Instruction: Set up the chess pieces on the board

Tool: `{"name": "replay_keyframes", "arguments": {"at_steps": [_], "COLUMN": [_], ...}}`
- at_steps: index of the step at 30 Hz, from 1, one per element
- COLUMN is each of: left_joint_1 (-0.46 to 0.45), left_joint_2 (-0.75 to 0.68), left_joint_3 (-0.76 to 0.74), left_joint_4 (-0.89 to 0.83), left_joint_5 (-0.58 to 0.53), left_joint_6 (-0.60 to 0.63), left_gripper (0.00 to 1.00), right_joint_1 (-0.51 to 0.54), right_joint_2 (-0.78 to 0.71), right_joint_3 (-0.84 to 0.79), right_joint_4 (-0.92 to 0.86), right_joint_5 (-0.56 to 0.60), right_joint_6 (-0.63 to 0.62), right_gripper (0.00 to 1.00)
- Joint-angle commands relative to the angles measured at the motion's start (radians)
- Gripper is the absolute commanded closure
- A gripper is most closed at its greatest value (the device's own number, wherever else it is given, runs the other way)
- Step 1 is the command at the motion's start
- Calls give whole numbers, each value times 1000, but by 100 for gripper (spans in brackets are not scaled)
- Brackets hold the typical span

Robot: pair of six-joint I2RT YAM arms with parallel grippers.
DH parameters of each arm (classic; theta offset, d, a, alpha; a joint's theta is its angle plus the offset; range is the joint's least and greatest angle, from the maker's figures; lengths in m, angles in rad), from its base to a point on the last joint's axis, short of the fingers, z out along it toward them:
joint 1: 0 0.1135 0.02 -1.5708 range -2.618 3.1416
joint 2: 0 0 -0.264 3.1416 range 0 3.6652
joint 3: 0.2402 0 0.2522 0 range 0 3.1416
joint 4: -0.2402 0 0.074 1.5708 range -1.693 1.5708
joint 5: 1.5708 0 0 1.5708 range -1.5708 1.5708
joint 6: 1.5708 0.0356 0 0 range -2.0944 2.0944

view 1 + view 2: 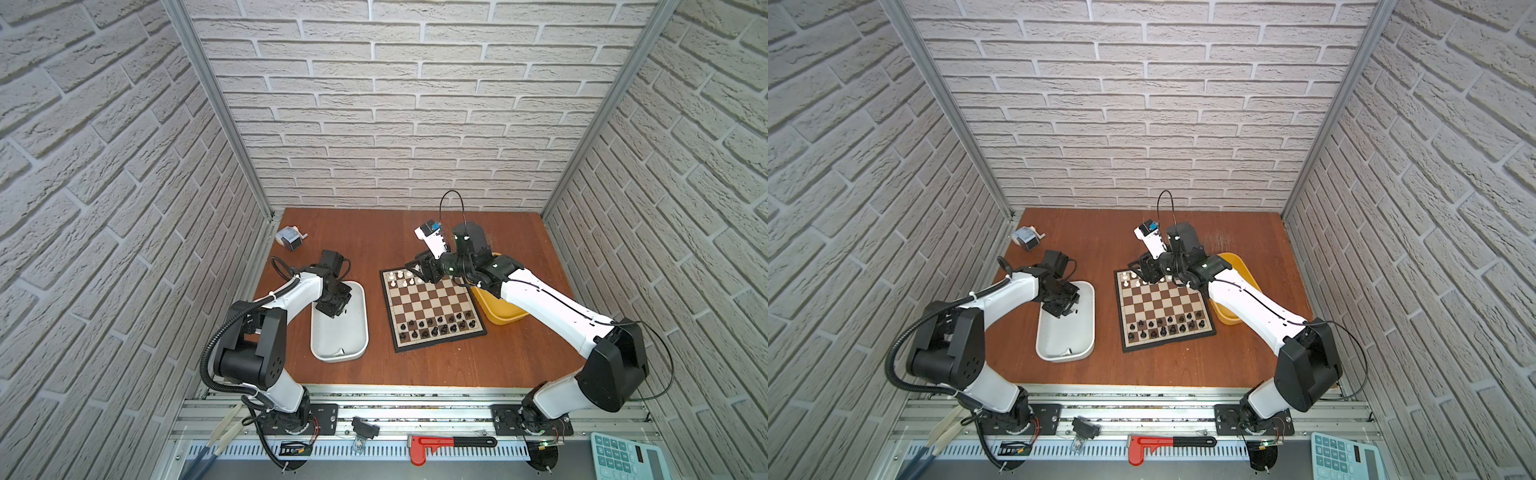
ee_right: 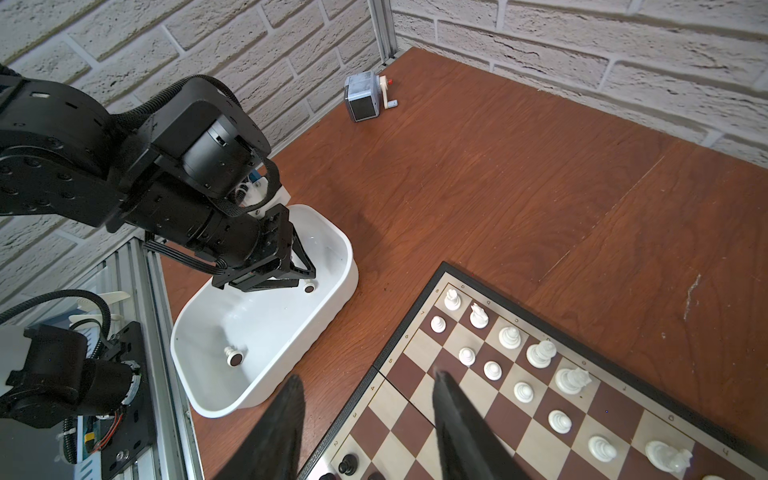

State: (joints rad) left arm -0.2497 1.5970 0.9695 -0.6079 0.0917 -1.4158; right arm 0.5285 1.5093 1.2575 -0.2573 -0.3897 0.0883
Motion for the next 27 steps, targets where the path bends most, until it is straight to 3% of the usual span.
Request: {"name": "replay_keyframes", "arguments": {"at_steps": [1, 20, 23, 27], "left_joint_1": [-12, -45, -44, -49], "left_joint_2": [23, 97, 64, -30], "left_joint_3": [6, 7, 36, 112], "left_joint_4": [-36, -3, -12, -98], "left_joint_5": [-30, -63, -116, -266], "left_joint_6": [-19, -11, 18, 98], "left_gripper": [68, 68, 68, 68], "right_joint_1": [9, 9, 10, 8], "right_joint_2": [-14, -11, -7, -13], "right_joint_3": [-15, -14, -13, -19], "right_joint_4": [20, -5, -11, -8], "right_joint_5": [-1, 19, 17, 15], "right_joint_6": [-21, -24, -25, -27], "right_gripper": [49, 50, 50, 50]}}
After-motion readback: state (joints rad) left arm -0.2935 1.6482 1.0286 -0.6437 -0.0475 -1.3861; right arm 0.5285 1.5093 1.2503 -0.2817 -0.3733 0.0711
